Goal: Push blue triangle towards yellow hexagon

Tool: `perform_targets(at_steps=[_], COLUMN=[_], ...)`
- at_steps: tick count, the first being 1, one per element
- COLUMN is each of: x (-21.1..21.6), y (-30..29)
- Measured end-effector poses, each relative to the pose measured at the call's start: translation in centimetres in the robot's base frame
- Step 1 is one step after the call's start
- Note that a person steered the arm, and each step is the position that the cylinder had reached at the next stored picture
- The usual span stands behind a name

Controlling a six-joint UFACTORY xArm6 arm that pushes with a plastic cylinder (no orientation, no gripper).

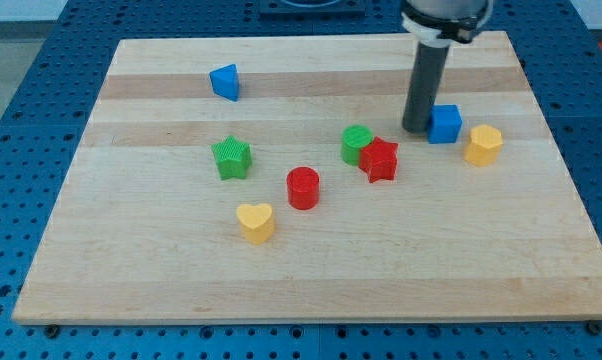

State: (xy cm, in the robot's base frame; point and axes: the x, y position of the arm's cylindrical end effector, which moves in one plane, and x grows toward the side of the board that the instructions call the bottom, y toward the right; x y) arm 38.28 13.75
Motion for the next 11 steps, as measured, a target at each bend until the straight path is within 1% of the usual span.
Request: perform_targets(at_steps=[2,3,7,8,9,10,11], x=[0.0,-0.1,-0.8,-3.7,-7.2,-9.1,-9.9], y=[3.6,2.0,-25.2,-29.6,-32.0,-32.3,-31.2])
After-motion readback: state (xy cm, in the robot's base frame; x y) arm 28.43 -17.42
